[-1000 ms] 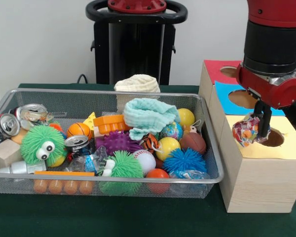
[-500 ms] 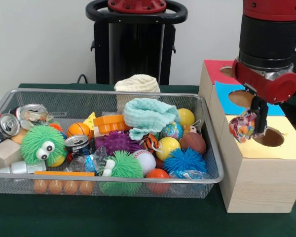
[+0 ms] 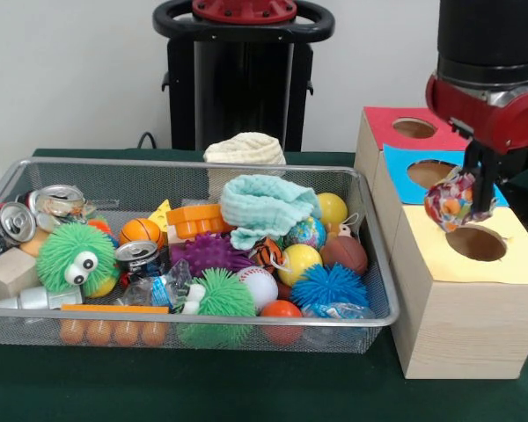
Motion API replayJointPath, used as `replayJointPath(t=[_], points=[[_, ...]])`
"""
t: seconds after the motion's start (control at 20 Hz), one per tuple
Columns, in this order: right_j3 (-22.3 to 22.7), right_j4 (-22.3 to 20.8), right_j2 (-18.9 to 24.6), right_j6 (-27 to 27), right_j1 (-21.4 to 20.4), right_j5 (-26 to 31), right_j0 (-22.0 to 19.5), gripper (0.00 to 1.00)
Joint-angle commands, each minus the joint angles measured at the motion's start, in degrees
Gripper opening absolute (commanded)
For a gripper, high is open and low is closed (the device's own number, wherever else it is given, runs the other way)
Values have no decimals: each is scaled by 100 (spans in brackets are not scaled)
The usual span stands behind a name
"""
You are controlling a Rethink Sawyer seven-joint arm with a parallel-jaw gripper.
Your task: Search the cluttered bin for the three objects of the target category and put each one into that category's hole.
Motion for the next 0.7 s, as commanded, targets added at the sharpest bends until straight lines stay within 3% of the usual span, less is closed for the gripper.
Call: replayJointPath(t=[0.05,0.65,0.7], points=[[641,240,734,911,-137,568,-189,0],[535,170,745,922,112,162,-238,0],[600,219,852,941,266,-97,-158,0]])
